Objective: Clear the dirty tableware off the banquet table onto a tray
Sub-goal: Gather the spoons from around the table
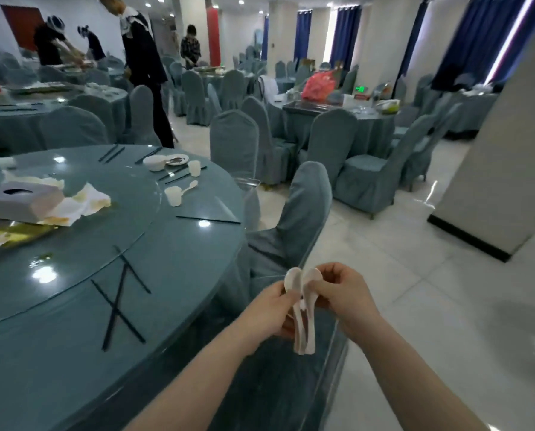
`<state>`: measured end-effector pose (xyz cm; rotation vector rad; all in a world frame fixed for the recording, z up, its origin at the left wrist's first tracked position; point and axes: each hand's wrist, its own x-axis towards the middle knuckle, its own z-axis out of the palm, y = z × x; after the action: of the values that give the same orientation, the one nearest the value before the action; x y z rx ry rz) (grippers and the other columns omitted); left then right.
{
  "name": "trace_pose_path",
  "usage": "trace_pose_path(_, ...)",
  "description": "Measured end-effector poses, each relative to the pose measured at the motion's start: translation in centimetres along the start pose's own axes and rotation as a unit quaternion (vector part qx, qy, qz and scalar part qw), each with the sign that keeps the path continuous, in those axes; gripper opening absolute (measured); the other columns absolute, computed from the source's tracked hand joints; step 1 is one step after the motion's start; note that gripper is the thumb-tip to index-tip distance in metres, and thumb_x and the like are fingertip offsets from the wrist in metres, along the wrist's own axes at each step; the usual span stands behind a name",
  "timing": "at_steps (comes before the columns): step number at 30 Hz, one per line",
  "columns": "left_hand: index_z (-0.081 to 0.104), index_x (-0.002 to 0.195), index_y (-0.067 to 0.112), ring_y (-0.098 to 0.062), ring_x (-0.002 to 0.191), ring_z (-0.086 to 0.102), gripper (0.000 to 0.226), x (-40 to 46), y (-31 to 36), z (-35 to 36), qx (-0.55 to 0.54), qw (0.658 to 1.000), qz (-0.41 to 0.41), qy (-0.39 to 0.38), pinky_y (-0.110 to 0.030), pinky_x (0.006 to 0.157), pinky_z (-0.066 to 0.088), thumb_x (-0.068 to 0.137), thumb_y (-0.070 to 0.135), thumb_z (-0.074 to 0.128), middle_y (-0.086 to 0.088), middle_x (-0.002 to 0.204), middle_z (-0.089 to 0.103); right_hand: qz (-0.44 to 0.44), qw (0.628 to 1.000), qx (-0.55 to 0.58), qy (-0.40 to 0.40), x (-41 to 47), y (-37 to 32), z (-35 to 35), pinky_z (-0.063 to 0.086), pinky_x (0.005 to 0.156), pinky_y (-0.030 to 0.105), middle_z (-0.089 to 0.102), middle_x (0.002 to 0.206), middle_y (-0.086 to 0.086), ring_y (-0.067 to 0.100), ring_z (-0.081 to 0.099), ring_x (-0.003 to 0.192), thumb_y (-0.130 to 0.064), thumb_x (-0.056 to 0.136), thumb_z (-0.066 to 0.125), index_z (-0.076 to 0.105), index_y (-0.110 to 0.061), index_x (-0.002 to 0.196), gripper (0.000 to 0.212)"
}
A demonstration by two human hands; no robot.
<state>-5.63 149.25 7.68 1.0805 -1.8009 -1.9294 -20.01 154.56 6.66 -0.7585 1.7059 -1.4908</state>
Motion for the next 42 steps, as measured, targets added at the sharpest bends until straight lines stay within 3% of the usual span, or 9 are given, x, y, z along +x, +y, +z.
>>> trace_pose_path(6, 0.055, 0.109, 0.011, -0.012, 0.064, 0.064, 0.029, 8.1, 2.2, 14.4, 0.043, 0.999, 0.025, -0.014, -0.022, 0.054, 0.051, 0.099, 0.035, 0.043, -0.009, 0.083, 0.064, 0.018, 0.998, 0.021, 0.057, 3.9, 0.4, -14.9, 0.053, 0.060, 0.027, 0.070, 0.083, 0.013, 0.022, 0.067, 0.070, 0.005, 0.074, 0.068, 0.064, -0.007, 0.092, 0.022)
trace_pose_path(9, 0.055, 0.106, 0.016, -0.023, 0.075, 0.070, 0.025, 11.9, 3.1, 19.3, 0.029, 0.999, 0.022, -0.028, -0.032, 0.062, 0.057, 0.097, 0.037, 0.046, -0.010, 0.084, 0.068, 0.014, 0.997, -0.007, 0.074, 6.1, 0.6, -20.1, 0.046, 0.054, 0.024, 0.068, 0.081, 0.009, 0.016, 0.057, 0.063, 0.001, 0.075, 0.066, 0.065, -0.012, 0.092, 0.021)
trace_pose_path(14, 0.053, 0.107, 0.025, -0.022, 0.073, 0.071, 0.013, 17.5, 4.5, 22.7, 0.028, 0.998, 0.011, -0.052, -0.031, 0.060, 0.053, 0.095, 0.030, 0.054, -0.007, 0.081, 0.073, 0.036, 0.998, 0.006, 0.052, 10.9, 1.0, -24.7, 0.056, 0.060, 0.030, 0.066, 0.074, 0.011, 0.018, 0.062, 0.059, -0.001, 0.076, 0.065, 0.063, -0.007, 0.091, 0.017)
trace_pose_path(18, 0.052, 0.105, 0.028, -0.025, 0.074, 0.072, 0.009, 23.3, 5.8, 23.5, 0.026, 0.999, -0.007, -0.040, -0.029, 0.059, 0.055, 0.097, 0.024, 0.051, -0.004, 0.078, 0.074, 0.044, 0.998, -0.048, 0.018, 16.8, 1.1, -27.3, 0.050, 0.058, 0.024, 0.066, 0.076, 0.003, 0.012, 0.059, 0.061, -0.015, 0.075, 0.070, 0.067, -0.016, 0.089, 0.014)
trace_pose_path(23, 0.050, 0.116, 0.021, -0.020, 0.071, 0.072, 0.020, 31.9, 7.5, 21.8, 0.000, 0.999, -0.022, 0.044, -0.022, 0.055, 0.053, 0.098, 0.016, 0.044, -0.004, 0.078, 0.075, 0.037, 0.996, -0.075, -0.037, 26.7, 0.7, -30.5, 0.050, 0.065, 0.022, 0.071, 0.092, -0.004, 0.009, 0.067, 0.079, -0.032, 0.084, 0.067, 0.069, -0.024, 0.092, 0.012)
trace_pose_path(30, 0.056, 0.113, 0.014, -0.024, 0.074, 0.072, 0.018, 43.8, 10.8, 16.1, -0.117, 0.978, -0.019, 0.170, -0.026, 0.056, 0.054, 0.099, 0.013, 0.044, -0.011, 0.082, 0.074, 0.041, 0.994, -0.084, -0.050, 42.8, -2.6, -34.7, 0.052, 0.070, 0.023, 0.074, 0.091, -0.004, 0.010, 0.069, 0.080, -0.023, 0.087, 0.064, 0.070, -0.022, 0.094, 0.009)
trace_pose_path(35, 0.056, 0.111, 0.010, -0.026, 0.075, 0.072, 0.017, 50.9, 13.1, 11.9, -0.195, 0.940, -0.016, 0.278, -0.034, 0.063, 0.055, 0.097, 0.012, 0.047, -0.015, 0.086, 0.074, 0.040, 0.992, -0.079, -0.089, 53.2, -3.8, -35.6, 0.054, 0.073, 0.025, 0.075, 0.087, -0.006, 0.010, 0.070, 0.080, -0.019, 0.092, 0.059, 0.069, -0.020, 0.097, 0.011)
trace_pose_path(42, 0.058, 0.109, 0.011, -0.027, 0.075, 0.072, 0.017, 60.4, 16.4, 8.6, -0.250, 0.869, 0.019, 0.426, -0.042, 0.073, 0.054, 0.098, 0.014, 0.046, -0.015, 0.087, 0.074, 0.021, 0.971, -0.101, -0.214, 70.5, -5.9, -32.8, 0.054, 0.079, 0.028, 0.075, 0.089, -0.007, 0.012, 0.070, 0.084, -0.016, 0.094, 0.056, 0.068, -0.021, 0.097, 0.013)
